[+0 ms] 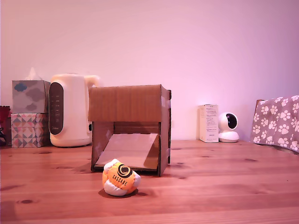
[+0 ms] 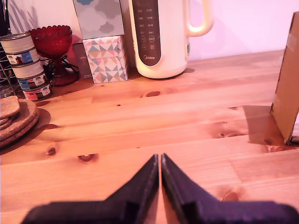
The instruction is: Drop the footbag into the cardboard dice tower
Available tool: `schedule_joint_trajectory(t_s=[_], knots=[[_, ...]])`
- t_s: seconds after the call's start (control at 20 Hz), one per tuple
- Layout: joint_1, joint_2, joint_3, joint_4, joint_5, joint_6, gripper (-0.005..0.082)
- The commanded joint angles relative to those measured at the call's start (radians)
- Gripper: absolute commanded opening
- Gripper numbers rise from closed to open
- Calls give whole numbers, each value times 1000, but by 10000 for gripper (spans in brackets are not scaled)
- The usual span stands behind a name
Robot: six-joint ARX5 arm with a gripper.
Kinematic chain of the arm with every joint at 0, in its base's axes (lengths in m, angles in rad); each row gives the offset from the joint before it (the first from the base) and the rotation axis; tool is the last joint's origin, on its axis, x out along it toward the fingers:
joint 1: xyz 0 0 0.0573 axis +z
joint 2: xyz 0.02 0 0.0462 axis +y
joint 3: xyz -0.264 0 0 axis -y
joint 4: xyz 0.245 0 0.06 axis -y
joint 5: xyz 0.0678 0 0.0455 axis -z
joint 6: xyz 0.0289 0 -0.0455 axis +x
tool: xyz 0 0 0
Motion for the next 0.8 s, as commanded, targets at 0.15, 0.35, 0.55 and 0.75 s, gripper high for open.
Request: schedule_joint_trajectory(t_s=[0.15,0.35,0.55,0.75], knots=[[2,2,-18,-12,2,-4,-18],[2,2,-18,2,8,-8,-18],[2,2,15,95,106,-106,-19],[-13,2,98,100,216,-166,-19]])
